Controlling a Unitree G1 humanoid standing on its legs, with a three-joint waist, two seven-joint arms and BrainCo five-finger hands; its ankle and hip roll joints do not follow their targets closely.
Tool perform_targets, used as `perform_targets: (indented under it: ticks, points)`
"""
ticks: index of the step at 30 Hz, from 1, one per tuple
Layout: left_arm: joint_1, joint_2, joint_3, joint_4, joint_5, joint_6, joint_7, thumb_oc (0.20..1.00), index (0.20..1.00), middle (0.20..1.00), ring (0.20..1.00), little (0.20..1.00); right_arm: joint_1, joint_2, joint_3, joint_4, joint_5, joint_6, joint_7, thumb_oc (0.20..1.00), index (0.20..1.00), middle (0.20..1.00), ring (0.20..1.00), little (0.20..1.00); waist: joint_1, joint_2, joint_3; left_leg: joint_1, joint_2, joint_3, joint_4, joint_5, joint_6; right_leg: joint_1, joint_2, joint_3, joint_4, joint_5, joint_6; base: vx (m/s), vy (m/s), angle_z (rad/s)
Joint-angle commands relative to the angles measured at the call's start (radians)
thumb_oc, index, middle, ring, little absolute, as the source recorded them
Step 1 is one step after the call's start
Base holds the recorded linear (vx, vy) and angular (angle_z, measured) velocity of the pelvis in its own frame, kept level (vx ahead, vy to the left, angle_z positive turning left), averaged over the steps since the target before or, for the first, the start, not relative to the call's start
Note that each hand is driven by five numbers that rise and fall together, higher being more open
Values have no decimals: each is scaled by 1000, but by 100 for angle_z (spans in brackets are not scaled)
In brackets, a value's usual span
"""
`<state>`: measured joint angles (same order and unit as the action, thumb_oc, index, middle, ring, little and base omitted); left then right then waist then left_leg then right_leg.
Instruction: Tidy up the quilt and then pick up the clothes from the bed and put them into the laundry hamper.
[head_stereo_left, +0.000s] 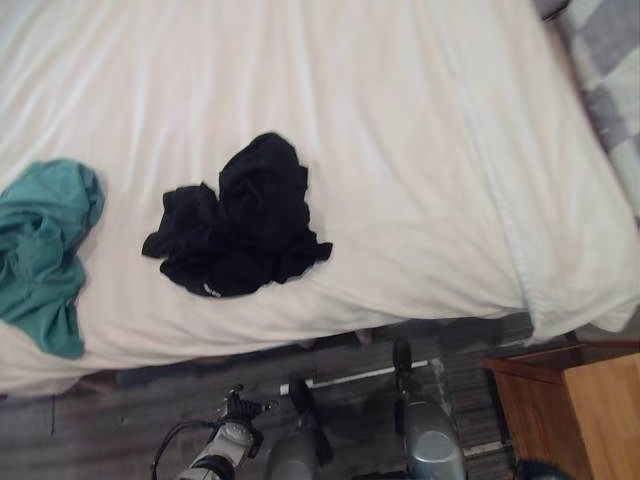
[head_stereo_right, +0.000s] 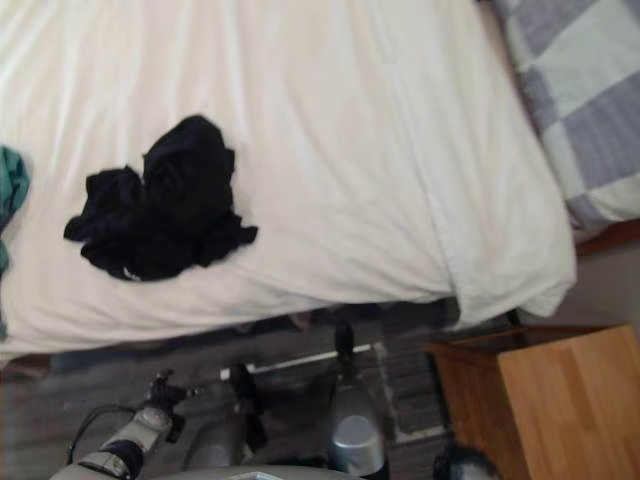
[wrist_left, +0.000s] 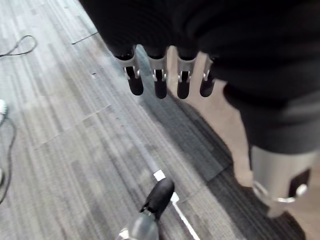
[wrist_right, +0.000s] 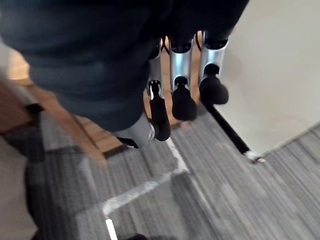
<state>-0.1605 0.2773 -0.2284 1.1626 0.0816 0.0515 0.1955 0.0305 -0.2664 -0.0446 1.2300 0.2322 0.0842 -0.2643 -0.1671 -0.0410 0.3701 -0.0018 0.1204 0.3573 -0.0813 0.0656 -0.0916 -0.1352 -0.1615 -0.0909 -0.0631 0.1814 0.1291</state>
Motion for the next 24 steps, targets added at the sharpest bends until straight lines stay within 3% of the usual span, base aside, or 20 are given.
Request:
perform_targets:
  ticks: [1, 3, 5, 6, 7, 8, 9, 11, 13, 14, 15, 16, 19, 20, 22, 24]
  points:
    - [23, 30, 15, 61, -6, 11, -9, 1000, 1000, 1000, 1000, 1000, -14, -26, 69, -29, -79, -22, 47, 1000, 1000, 1000, 1000, 1000, 47, 10, -65, -53, 78, -35, 7, 17, -32, -69, -44, 15, 263, -119, 130, -128, 134, -26]
    - [51, 33, 29, 84, 16, 13, -19, 1000, 1000, 1000, 1000, 1000, -39, -14, 119, -36, -131, -19, 71, 1000, 1000, 1000, 1000, 1000, 77, 9, -85, -43, 61, -33, 2, 9, -20, -38, -22, -25, 283, -163, 104, -50, 60, -30]
    - [65, 26, 37, 99, 31, 6, -40, 1000, 1000, 1000, 1000, 1000, -41, -2, 154, -47, -153, -22, 100, 1000, 1000, 1000, 1000, 1000, 91, 0, -103, -43, 13, -46, 24, -11, -9, 45, -14, -32, 194, -209, 78, 32, -16, -25]
    - [61, 21, 66, 102, -3, 1, -36, 1000, 1000, 1000, 1000, 1000, -42, -18, 185, -34, -208, -14, 119, 1000, 1000, 1000, 1000, 1000, 109, -4, -95, -136, 12, -42, 203, -17, -40, 101, -36, -67, 97, -211, 61, -22, -53, -1]
    - [61, 22, 67, 101, -3, 1, -36, 1000, 1000, 1000, 1000, 1000, -42, -18, 185, -33, -208, -14, 119, 1000, 1000, 1000, 1000, 1000, 105, -2, -97, -146, 15, -47, 216, -23, -41, 102, -33, -72, 93, -210, 60, -106, 13, 19]
    - [52, 19, 83, 102, -30, 2, -24, 1000, 1000, 1000, 1000, 1000, -59, -30, 193, -36, -214, -8, 113, 1000, 1000, 1000, 1000, 1000, 112, -1, -93, -188, 42, -29, 275, 16, -91, 118, -50, -81, 73, -214, 54, -90, 237, 107]
    - [57, 4, 93, 102, -39, 0, -16, 1000, 1000, 1000, 1000, 1000, -74, -34, 192, -45, -216, -6, 104, 1000, 1000, 1000, 1000, 1000, 104, 18, -109, -177, 111, -1, 277, 28, -110, 121, -75, -104, 55, -211, 60, -85, 241, 114]
    - [68, -2, 96, 105, -34, -2, -12, 1000, 1000, 1000, 1000, 1000, -75, -31, 193, -49, -214, -7, 110, 1000, 1000, 1000, 1000, 1000, 102, 20, -120, -147, 128, 4, 251, 16, -102, 121, -91, -103, 56, -201, 73, 37, 247, 50]
    - [80, -7, 89, 116, -18, -6, -2, 1000, 1000, 1000, 1000, 1000, -72, -30, 205, -58, -223, -11, 120, 1000, 1000, 1000, 1000, 1000, 102, 26, -147, -108, 174, -52, 194, 33, -110, 110, -133, -98, 64, -182, 99, 80, 442, 4]
    - [80, -6, 85, 123, -19, -7, 9, 1000, 1000, 1000, 1000, 1000, -66, -33, 213, -69, -230, -12, 122, 1000, 1000, 1000, 1000, 1000, 102, 35, -161, -93, 247, -121, 123, 78, -139, 94, -178, -80, 71, -171, 128, 50, 432, 2]
    - [80, -7, 85, 124, -20, -8, 10, 1000, 1000, 1000, 1000, 1000, -65, -33, 213, -70, -230, -12, 123, 1000, 1000, 1000, 1000, 1000, 100, 37, -160, -90, 248, -123, 118, 81, -141, 96, -176, -82, 72, -174, 128, 53, 513, 12]
    - [81, -8, 82, 124, -21, -9, 15, 1000, 1000, 1000, 1000, 1000, -58, -35, 216, -83, -237, -14, 124, 1000, 1000, 1000, 1000, 1000, 99, 45, -166, -89, 305, -153, 83, 118, -166, 94, -201, -77, 73, -171, 133, 42, 388, 27]
    - [73, 0, 57, 120, -1, -15, 20, 1000, 1000, 1000, 1000, 1000, -41, -42, 208, -82, -252, -21, 125, 1000, 1000, 1000, 1000, 1000, 104, 51, -181, -133, 429, -190, 36, 221, -170, 104, -284, -77, 67, -154, 133, 86, 613, 41]
    - [75, 5, 54, 121, 6, -17, 12, 1000, 1000, 1000, 1000, 1000, -43, -39, 208, -79, -252, -24, 136, 1000, 1000, 1000, 1000, 1000, 103, 58, -194, -122, 441, -181, 24, 205, -170, 104, -297, -79, 66, -143, 133, 170, 587, 36]
    - [63, 9, 44, 111, 12, -18, 2, 1000, 1000, 1000, 1000, 1000, -42, -27, 203, -80, -269, -22, 142, 1000, 1000, 1000, 1000, 1000, 113, 50, -207, -140, 414, -173, 50, 164, -170, 118, -345, -78, 56, -84, 133, 214, 498, 16]
    - [47, 22, 39, 117, 19, -11, 4, 1000, 1000, 1000, 1000, 1000, -69, -7, 227, -91, -297, -16, 150, 1000, 1000, 1000, 1000, 1000, 124, 23, -198, -162, 376, -173, 121, 100, -170, 100, -399, -81, 84, 54, 133, 117, 396, 3]
